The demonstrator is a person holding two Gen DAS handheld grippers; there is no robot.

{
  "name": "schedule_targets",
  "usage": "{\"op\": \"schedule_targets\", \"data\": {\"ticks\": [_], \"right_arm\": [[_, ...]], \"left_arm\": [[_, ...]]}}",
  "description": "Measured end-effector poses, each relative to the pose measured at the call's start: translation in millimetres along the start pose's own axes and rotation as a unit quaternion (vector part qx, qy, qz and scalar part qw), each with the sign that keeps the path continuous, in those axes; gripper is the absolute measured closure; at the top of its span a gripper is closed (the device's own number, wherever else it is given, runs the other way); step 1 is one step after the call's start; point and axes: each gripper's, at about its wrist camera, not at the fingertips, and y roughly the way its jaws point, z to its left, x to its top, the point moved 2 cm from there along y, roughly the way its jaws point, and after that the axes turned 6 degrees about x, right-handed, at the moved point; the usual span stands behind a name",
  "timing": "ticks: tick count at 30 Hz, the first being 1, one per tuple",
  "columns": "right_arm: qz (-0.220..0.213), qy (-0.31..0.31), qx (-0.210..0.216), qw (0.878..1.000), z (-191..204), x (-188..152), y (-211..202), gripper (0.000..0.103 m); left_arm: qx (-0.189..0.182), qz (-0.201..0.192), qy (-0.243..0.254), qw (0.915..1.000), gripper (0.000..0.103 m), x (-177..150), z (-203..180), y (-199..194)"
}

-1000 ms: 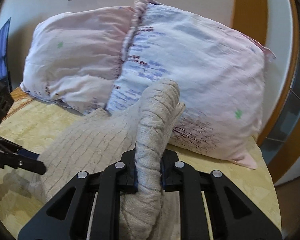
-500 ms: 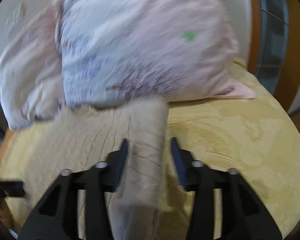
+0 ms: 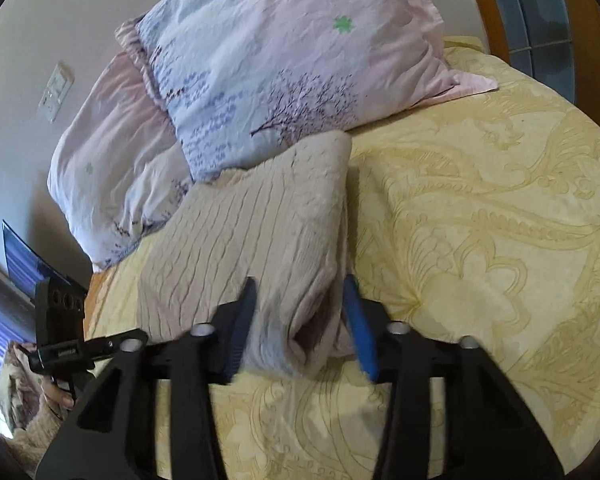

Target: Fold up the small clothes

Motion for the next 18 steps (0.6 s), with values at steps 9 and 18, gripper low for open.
{"op": "schedule_targets", "data": {"ticks": [9,18], "right_arm": [[-0.069,-0.046,-0.007,0.997,20.3,9.0,-26.1,0.094],[-0.001,-0.02,-0.096,0.995,-16.3,-12.6,6.2,0.094]], "left_arm": [[-0.009,-0.006,0.011,0.9999,0.089,0.1,0.7,-2.7],[0.004,0.005,0.024,0.9997,0.093,-10.1,2.7,3.6]]}}
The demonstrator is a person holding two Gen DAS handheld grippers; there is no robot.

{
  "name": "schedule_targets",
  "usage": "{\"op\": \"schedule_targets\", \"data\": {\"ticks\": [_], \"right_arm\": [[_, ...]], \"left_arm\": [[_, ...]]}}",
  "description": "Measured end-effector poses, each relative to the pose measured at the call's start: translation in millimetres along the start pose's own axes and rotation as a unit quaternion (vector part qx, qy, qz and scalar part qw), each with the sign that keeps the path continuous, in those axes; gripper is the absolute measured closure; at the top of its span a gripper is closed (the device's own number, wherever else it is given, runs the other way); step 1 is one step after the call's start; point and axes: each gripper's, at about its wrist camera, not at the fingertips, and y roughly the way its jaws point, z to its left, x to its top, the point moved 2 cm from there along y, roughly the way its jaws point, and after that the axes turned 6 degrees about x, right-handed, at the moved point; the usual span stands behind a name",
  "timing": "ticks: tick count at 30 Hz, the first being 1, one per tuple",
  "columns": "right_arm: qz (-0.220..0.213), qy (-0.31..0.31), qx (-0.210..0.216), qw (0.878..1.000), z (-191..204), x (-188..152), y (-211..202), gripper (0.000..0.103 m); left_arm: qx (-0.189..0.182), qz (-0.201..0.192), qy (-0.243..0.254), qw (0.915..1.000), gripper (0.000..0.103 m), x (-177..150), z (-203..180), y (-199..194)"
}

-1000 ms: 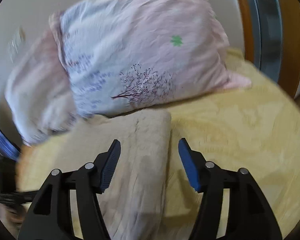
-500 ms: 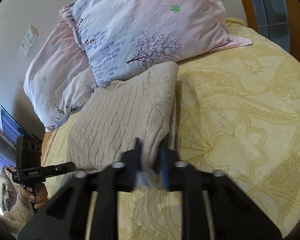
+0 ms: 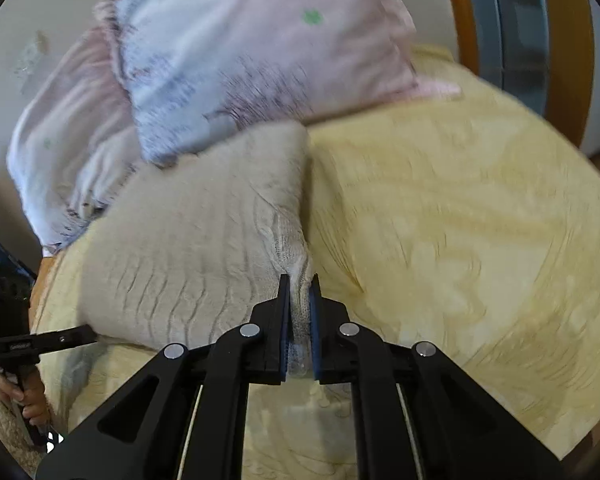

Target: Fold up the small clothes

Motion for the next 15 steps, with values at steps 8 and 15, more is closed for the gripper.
{"op": "schedule_targets", "data": {"ticks": [8,15], "right_arm": [[0.005,0.033,0.035,0.999,-4.9,13.0,-10.8,0.078],[-0.017,0.08,0.078,0.994,-9.0,45.3,-3.6,0.056]], "left_arm": [[0.001,-0.011,0.022,0.9997,0.082,1.6,-6.0,-14.1],[0.063,-0.069,0.046,0.9946,0.032,26.1,-15.7,-38.7]]}}
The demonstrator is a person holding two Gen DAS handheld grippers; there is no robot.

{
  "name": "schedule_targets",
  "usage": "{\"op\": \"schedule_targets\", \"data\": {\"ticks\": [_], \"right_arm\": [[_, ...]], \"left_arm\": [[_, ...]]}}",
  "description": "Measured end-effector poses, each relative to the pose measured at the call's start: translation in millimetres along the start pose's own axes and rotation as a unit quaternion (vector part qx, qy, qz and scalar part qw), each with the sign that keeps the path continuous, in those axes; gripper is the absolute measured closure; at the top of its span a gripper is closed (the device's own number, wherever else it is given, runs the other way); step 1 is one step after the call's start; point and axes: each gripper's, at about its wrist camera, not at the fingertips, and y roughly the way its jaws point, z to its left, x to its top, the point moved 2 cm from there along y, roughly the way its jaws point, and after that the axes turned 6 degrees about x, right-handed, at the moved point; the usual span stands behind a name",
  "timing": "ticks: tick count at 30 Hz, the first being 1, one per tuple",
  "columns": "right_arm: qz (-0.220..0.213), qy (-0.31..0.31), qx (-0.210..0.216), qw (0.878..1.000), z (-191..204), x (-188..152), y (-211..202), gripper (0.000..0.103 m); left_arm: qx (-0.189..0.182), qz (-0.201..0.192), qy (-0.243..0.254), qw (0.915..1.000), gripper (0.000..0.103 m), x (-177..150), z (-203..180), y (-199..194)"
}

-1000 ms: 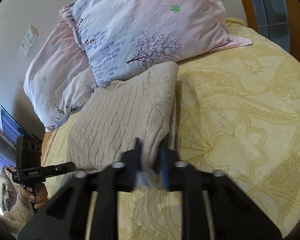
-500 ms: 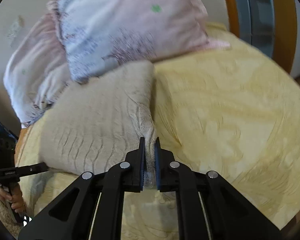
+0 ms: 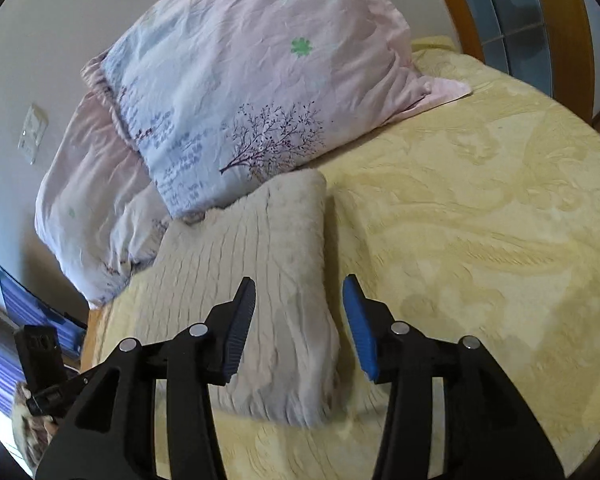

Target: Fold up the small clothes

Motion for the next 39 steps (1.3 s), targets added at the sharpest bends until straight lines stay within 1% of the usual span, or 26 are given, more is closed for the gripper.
{"op": "schedule_targets", "data": {"ticks": [2,4,5,6,7,11,13,15,17,21,23,24,26,27,28,30,33,35,39], "right_arm": [[0.012,0.001,-0.001,1.0,1.5,6.2,15.0,0.056],[0.024,0.0,-0.01,1.0,3.0,8.9,28.6,0.057],[0.03,-0.002,-0.013,0.999,3.5,9.4,33.3,0.063],[0.034,-0.005,-0.013,0.999,4.2,9.8,37.3,0.081],[0.026,-0.012,-0.013,0.999,5.9,10.0,38.6,0.09],[-0.002,-0.023,-0.031,0.999,1.6,13.1,33.9,0.093],[0.004,-0.014,-0.041,0.999,-5.9,12.3,38.0,0.093],[0.016,-0.001,-0.053,0.998,-16.2,9.4,46.6,0.093],[0.023,0.007,-0.058,0.998,-22.6,6.2,52.4,0.093],[0.027,0.008,-0.065,0.997,-27.2,3.4,57.1,0.093],[0.031,0.009,-0.061,0.998,-24.9,5.4,53.2,0.091],[0.031,0.01,-0.058,0.998,-23.2,7.1,49.9,0.088],[0.023,0.022,-0.043,0.999,-20.8,12.4,40.7,0.073],[0.02,0.029,-0.032,0.999,-20.6,14.8,37.5,0.05],[0.016,0.04,-0.018,0.999,-21.5,17.9,34.5,0.033],[0.014,0.051,-0.007,0.999,-23.3,22.5,34.0,0.031],[0.04,0.08,0.003,0.996,-32.5,29.2,44.7,0.031],[0.055,0.091,0.002,0.994,-35.9,30.3,51.5,0.031],[0.079,0.095,0.012,0.992,-37.3,31.6,63.9,0.031]], "left_arm": [[0.041,-0.003,0.011,0.9991,0.029,10.0,-5.5,4.8],[0.068,0.001,0.022,0.9974,0.027,16.8,-10.5,13.0],[0.074,0.003,0.024,0.9969,0.026,18.9,-11.4,16.9],[0.081,0.005,0.027,0.9964,0.025,21.5,-13.6,21.8],[0.084,0.007,0.027,0.996,0.025,22.8,-14.1,25.1],[0.091,0.013,0.024,0.9954,0.024,27.1,-14.9,34.5],[0.093,0.014,0.027,0.9952,0.023,30.7,-17.7,39.3],[0.1,0.012,0.034,0.9943,0.019,32.3,-21.8,42.1],[0.108,0.009,0.043,0.9932,0.018,33.8,-25.9,45.6],[0.108,0.017,0.044,0.9931,0.016,32.7,-28.4,53.4],[0.103,0.021,0.039,0.9937,0.016,32.6,-28.3,55.0],[0.101,0.022,0.037,0.9939,0.016,32.8,-28.5,55.9],[0.099,0.021,0.033,0.9943,0.015,33.7,-26.9,55.1],[0.098,0.02,0.032,0.9945,0.014,34.8,-26.5,55.3],[0.099,0.02,0.03,0.9944,0.013,36.6,-25.8,55.3],[0.102,0.019,0.025,0.9943,0.01,41.0,-24.9,57.6],[0.103,0.017,0.021,0.9943,0.01,46.6,-24.1,62.1],[0.104,0.019,0.016,0.9942,0.009,50.3,-22.6,66.4],[0.103,0.028,0.011,0.9942,0.007,56.5,-21.1,76.0]]}}
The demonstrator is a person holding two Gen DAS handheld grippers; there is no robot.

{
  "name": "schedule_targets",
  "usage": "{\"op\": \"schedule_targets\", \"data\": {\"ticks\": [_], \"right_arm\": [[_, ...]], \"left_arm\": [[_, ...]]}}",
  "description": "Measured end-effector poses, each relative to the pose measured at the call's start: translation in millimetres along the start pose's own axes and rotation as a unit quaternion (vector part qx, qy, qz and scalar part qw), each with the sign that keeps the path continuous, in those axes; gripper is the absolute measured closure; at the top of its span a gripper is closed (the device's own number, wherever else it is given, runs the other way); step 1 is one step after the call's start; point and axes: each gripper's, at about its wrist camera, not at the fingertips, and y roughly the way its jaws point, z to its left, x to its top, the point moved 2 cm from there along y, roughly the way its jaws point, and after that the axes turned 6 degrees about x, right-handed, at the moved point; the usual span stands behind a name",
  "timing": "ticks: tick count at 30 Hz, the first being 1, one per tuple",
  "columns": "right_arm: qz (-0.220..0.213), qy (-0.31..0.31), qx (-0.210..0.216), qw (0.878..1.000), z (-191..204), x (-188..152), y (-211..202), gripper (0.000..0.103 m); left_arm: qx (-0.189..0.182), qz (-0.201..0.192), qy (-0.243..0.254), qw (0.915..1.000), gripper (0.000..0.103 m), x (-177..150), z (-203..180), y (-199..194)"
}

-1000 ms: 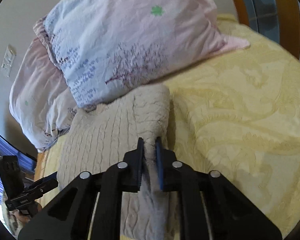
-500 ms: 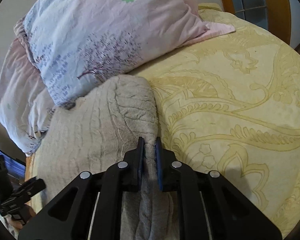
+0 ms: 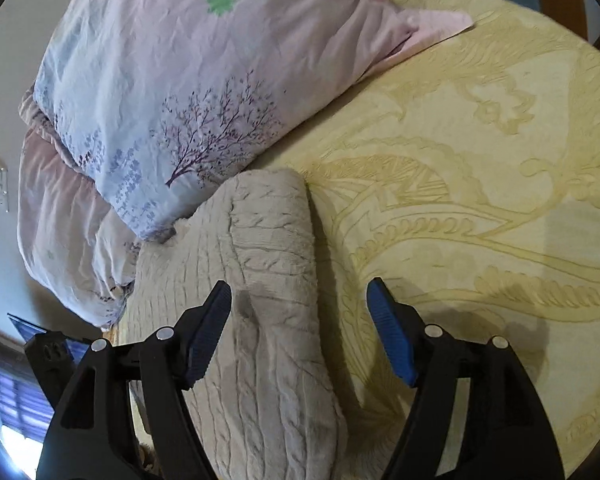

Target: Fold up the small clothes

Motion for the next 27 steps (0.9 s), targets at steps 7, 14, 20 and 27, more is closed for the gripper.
{"op": "schedule_targets", "data": {"ticks": [7,14,20,27], "right_arm": [[0.032,-0.014,0.026,0.999,7.0,-1.1,15.4,0.031],[0.055,-0.027,0.056,0.997,14.6,-6.5,24.3,0.037],[0.067,-0.022,0.082,0.994,17.1,-8.3,28.2,0.039],[0.076,0.003,0.129,0.989,7.0,-11.8,26.9,0.056]], "left_arm": [[-0.028,0.017,-0.012,0.9994,0.007,10.1,-0.4,15.3],[-0.07,0.035,-0.046,0.9958,0.007,13.8,5.9,29.5],[-0.086,0.033,-0.054,0.9943,0.008,17.1,5.0,31.3],[-0.133,0.03,-0.115,0.9839,0.034,17.9,23.1,34.1]]}}
